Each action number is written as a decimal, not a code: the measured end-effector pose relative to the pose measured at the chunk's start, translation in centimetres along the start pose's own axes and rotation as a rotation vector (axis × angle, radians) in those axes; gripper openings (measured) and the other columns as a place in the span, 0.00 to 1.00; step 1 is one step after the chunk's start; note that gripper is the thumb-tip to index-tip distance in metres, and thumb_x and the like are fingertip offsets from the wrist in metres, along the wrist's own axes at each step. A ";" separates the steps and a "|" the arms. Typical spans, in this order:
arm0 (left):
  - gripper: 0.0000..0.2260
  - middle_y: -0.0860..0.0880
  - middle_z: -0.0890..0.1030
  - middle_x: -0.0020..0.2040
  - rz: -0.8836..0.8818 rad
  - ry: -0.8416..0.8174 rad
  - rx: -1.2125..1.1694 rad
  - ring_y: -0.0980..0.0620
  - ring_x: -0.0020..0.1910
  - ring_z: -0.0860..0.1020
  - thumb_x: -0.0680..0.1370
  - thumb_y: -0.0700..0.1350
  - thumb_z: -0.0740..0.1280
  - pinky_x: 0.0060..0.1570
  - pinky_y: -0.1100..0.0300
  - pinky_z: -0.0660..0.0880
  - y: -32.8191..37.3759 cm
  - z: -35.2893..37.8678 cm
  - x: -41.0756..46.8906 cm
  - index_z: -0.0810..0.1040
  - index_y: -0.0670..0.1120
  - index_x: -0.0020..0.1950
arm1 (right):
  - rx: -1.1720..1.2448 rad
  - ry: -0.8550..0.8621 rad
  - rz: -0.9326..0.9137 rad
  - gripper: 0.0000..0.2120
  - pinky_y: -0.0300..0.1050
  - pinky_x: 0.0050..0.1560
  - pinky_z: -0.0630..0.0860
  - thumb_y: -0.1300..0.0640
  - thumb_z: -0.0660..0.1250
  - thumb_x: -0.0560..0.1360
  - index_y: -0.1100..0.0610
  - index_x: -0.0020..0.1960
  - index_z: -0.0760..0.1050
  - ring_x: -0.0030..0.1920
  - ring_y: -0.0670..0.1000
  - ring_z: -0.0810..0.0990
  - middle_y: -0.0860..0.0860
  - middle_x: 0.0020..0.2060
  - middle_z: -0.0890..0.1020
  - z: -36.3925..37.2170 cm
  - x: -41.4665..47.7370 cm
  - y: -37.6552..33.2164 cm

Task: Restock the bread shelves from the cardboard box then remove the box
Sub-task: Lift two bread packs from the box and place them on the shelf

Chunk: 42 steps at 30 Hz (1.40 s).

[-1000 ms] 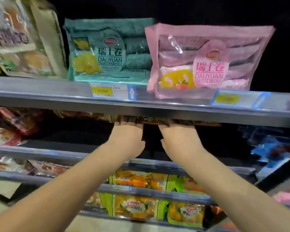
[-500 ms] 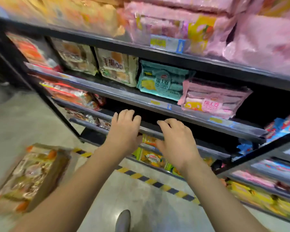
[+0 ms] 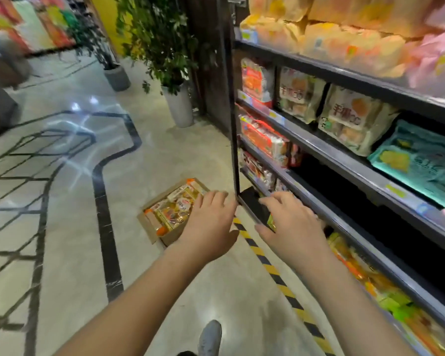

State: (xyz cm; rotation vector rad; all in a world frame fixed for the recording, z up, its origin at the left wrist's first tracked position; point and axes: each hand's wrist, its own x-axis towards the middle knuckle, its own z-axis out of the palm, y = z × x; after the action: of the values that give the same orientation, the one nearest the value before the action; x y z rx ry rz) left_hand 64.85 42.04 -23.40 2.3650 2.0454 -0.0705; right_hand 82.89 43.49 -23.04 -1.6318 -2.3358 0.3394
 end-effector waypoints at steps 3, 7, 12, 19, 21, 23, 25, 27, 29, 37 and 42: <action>0.28 0.45 0.64 0.77 -0.140 -0.027 -0.011 0.41 0.77 0.60 0.79 0.59 0.65 0.77 0.44 0.56 -3.9 0.1 -1.6 0.65 0.49 0.76 | 0.017 -0.044 -0.101 0.24 0.50 0.69 0.68 0.46 0.69 0.78 0.48 0.73 0.71 0.71 0.52 0.70 0.47 0.70 0.70 0.8 1.9 -3.0; 0.28 0.45 0.61 0.79 -0.254 -0.038 -0.064 0.42 0.79 0.59 0.80 0.59 0.64 0.77 0.48 0.55 -8.6 0.6 -2.9 0.64 0.50 0.77 | 0.008 -0.088 -0.208 0.24 0.49 0.70 0.67 0.47 0.68 0.78 0.47 0.73 0.69 0.71 0.50 0.69 0.46 0.71 0.69 2.3 5.0 -6.4; 0.29 0.47 0.63 0.80 -0.329 -0.035 -0.118 0.44 0.79 0.60 0.80 0.60 0.64 0.77 0.50 0.56 -15.2 1.5 -2.8 0.63 0.51 0.79 | -0.025 -0.155 -0.279 0.23 0.47 0.69 0.67 0.45 0.66 0.79 0.45 0.72 0.69 0.70 0.50 0.69 0.45 0.71 0.67 5.2 9.8 -10.9; 0.29 0.48 0.63 0.78 -0.420 -0.071 -0.200 0.45 0.78 0.60 0.80 0.59 0.64 0.77 0.50 0.55 -27.0 3.5 0.8 0.64 0.52 0.79 | -0.054 -0.272 -0.309 0.25 0.48 0.69 0.71 0.43 0.65 0.80 0.45 0.75 0.68 0.71 0.49 0.70 0.44 0.72 0.68 10.4 19.3 -17.5; 0.30 0.48 0.64 0.78 -0.433 -0.081 -0.213 0.45 0.77 0.61 0.80 0.59 0.64 0.77 0.50 0.56 -30.3 4.1 2.2 0.63 0.52 0.79 | -0.069 -0.304 -0.297 0.25 0.50 0.70 0.71 0.42 0.65 0.79 0.44 0.75 0.68 0.72 0.48 0.70 0.44 0.73 0.68 11.9 22.3 -18.9; 0.30 0.49 0.64 0.78 -0.441 -0.112 -0.233 0.45 0.77 0.61 0.79 0.59 0.65 0.77 0.50 0.56 -33.1 4.6 3.4 0.63 0.53 0.79 | -0.073 -0.334 -0.280 0.25 0.50 0.70 0.71 0.42 0.64 0.79 0.44 0.75 0.68 0.72 0.48 0.70 0.44 0.73 0.68 13.2 24.8 -20.2; 0.29 0.49 0.64 0.78 -0.451 -0.129 -0.248 0.45 0.77 0.61 0.80 0.59 0.65 0.76 0.50 0.57 -35.8 5.3 4.7 0.63 0.53 0.79 | -0.077 -0.363 -0.270 0.25 0.50 0.70 0.71 0.42 0.64 0.80 0.43 0.75 0.68 0.72 0.48 0.70 0.43 0.73 0.68 14.6 27.1 -21.3; 0.28 0.48 0.66 0.77 -0.469 -0.139 -0.277 0.45 0.76 0.63 0.80 0.58 0.65 0.75 0.50 0.59 -38.0 6.2 6.1 0.65 0.53 0.77 | -0.074 -0.386 -0.266 0.23 0.50 0.69 0.72 0.43 0.65 0.80 0.43 0.74 0.69 0.70 0.47 0.72 0.43 0.71 0.69 15.7 29.3 -22.1; 0.27 0.48 0.67 0.76 -0.487 -0.154 -0.294 0.45 0.76 0.64 0.80 0.59 0.65 0.75 0.50 0.59 -39.6 6.9 7.4 0.66 0.52 0.77 | -0.071 -0.405 -0.261 0.22 0.49 0.66 0.74 0.43 0.65 0.80 0.44 0.72 0.70 0.67 0.47 0.73 0.42 0.68 0.71 16.6 31.3 -22.6; 0.30 0.49 0.67 0.77 -0.574 -0.238 -0.342 0.46 0.77 0.63 0.80 0.60 0.66 0.77 0.50 0.59 -45.2 11.0 15.9 0.64 0.53 0.79 | -0.071 -0.510 -0.328 0.22 0.48 0.68 0.71 0.44 0.65 0.80 0.47 0.73 0.70 0.69 0.47 0.71 0.44 0.68 0.71 22.6 43.6 -21.6; 0.29 0.48 0.68 0.76 -0.651 -0.306 -0.360 0.45 0.76 0.64 0.80 0.61 0.65 0.76 0.49 0.62 -47.4 12.8 22.4 0.66 0.52 0.78 | 0.002 -0.559 -0.379 0.21 0.47 0.63 0.74 0.45 0.67 0.80 0.49 0.71 0.73 0.64 0.49 0.75 0.46 0.65 0.74 25.8 52.1 -19.8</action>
State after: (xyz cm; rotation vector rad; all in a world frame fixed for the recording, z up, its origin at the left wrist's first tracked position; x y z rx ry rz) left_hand 20.86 70.49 -36.26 1.3321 2.3239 -0.0581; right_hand 39.36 84.85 -35.86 -1.1507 -2.9715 0.7929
